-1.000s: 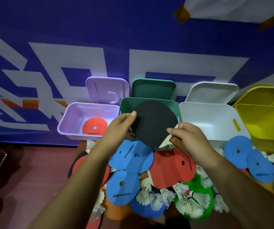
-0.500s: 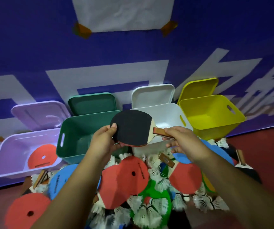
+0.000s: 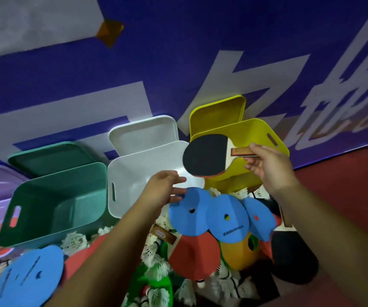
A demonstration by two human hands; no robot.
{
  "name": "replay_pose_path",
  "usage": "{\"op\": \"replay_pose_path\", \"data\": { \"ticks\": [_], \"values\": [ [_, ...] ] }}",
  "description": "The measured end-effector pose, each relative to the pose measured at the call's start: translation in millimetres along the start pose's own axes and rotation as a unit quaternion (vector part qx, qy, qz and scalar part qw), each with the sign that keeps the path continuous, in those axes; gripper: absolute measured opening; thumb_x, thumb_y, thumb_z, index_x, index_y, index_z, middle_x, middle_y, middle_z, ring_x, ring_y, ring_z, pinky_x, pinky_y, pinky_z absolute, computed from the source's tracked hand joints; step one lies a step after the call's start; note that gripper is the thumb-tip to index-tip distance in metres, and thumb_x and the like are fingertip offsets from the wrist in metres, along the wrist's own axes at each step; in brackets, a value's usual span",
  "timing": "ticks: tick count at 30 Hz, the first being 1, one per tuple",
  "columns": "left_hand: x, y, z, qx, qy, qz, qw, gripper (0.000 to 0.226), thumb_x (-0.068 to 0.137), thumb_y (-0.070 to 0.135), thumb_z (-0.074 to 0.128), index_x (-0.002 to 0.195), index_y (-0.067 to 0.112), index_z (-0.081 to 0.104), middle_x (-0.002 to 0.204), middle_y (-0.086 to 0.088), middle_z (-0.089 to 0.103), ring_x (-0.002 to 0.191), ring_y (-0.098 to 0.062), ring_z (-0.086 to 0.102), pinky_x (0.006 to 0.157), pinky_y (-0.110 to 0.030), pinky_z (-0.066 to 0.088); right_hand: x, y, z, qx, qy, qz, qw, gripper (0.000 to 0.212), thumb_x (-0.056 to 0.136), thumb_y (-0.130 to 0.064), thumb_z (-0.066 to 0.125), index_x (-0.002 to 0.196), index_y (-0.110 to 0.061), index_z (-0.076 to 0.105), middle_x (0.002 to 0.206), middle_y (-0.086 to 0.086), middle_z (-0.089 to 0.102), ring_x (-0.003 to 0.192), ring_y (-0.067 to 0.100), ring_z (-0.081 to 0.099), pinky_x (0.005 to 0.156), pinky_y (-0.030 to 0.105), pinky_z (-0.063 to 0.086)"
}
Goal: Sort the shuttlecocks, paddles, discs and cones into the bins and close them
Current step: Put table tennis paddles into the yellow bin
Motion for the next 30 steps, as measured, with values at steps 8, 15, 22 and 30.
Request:
{"op": "replay_pose_path", "data": {
  "ticks": [8,15,22,30],
  "values": [
    [4.9,-30.3,30.5,0.276,0.084,0.072,0.955,0.028,0.104,0.025,0.054,0.131,0.021,0.059,0.095,-0.002,0.073,0.077,-0.02,0.071,0.056,-0.018,0.05,71.0,-7.8,-21.1,-0.133,0.063,-0.033,0.988,0.015,0.097,-0.023,0.077,0.084,-0.022,0.07,0.081,0.005,0.067,0.08,0.017,0.068,0.08,0.034,0.064],
    [1.8,-38.5,15.0,0.392,0.12,0.102,0.906,0.042,0.097,0.019,0.061,0.138,0.023,0.063,0.122,0.001,0.05,0.085,-0.015,0.064,0.07,-0.026,0.046,119.3,16.8,-2.4,-0.226,0.025,0.025,0.973,0.037,0.098,-0.024,0.075,0.126,-0.002,0.068,0.077,0.009,0.07,0.069,0.02,0.071,0.08,0.045,0.066],
    [-1.5,-42.9,14.5,0.424,0.104,0.098,0.894,0.031,0.088,0.017,0.07,0.117,0.026,0.071,0.114,0.002,0.055,0.09,-0.018,0.064,0.067,-0.022,0.045,147.4,39.6,-7.8,-0.188,0.042,0.124,0.973,0.008,0.104,-0.007,0.058,0.099,-0.003,0.062,0.109,0.023,0.073,0.082,0.024,0.077,0.086,0.044,0.065],
    [-5.4,-44.1,15.3,0.428,0.119,0.14,0.885,0.016,0.098,0.021,0.066,0.11,0.025,0.075,0.106,0.002,0.063,0.097,-0.017,0.058,0.08,-0.029,0.04,123.8,31.0,-16.8,-0.224,0.019,0.062,0.972,0.031,0.104,-0.015,0.051,0.13,-0.005,0.065,0.104,0.01,0.076,0.087,0.02,0.076,0.077,0.037,0.064]
  ]
}}
Point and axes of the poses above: each hand's wrist, its own x-axis towards the middle knuckle, its own z-axis out of the palm, y = z × x, the point moved 4 cm from there along x, towards the middle knuckle
